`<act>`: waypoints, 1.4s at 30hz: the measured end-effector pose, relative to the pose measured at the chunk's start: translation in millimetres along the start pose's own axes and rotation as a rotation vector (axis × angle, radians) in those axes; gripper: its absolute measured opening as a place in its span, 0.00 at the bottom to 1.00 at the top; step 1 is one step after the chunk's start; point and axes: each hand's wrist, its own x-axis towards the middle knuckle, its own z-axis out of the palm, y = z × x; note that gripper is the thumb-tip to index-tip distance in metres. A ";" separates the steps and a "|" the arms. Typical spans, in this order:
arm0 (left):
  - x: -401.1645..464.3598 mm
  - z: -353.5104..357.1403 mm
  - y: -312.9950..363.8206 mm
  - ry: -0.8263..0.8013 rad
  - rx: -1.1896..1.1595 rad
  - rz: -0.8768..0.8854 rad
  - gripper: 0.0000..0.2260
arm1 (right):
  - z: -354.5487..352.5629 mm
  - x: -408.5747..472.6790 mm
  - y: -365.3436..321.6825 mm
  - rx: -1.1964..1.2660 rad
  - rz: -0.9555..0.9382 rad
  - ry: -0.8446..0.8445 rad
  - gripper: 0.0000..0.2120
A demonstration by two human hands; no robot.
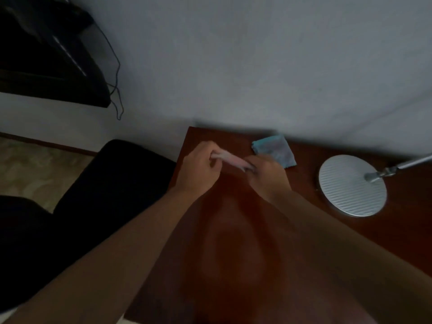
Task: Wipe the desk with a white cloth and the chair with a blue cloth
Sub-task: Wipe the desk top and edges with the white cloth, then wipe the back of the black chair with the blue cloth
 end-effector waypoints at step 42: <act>-143.9 -98.9 -9.9 -0.099 -0.413 -0.658 0.14 | 19.0 -118.2 -165.3 1.731 0.764 -0.273 0.20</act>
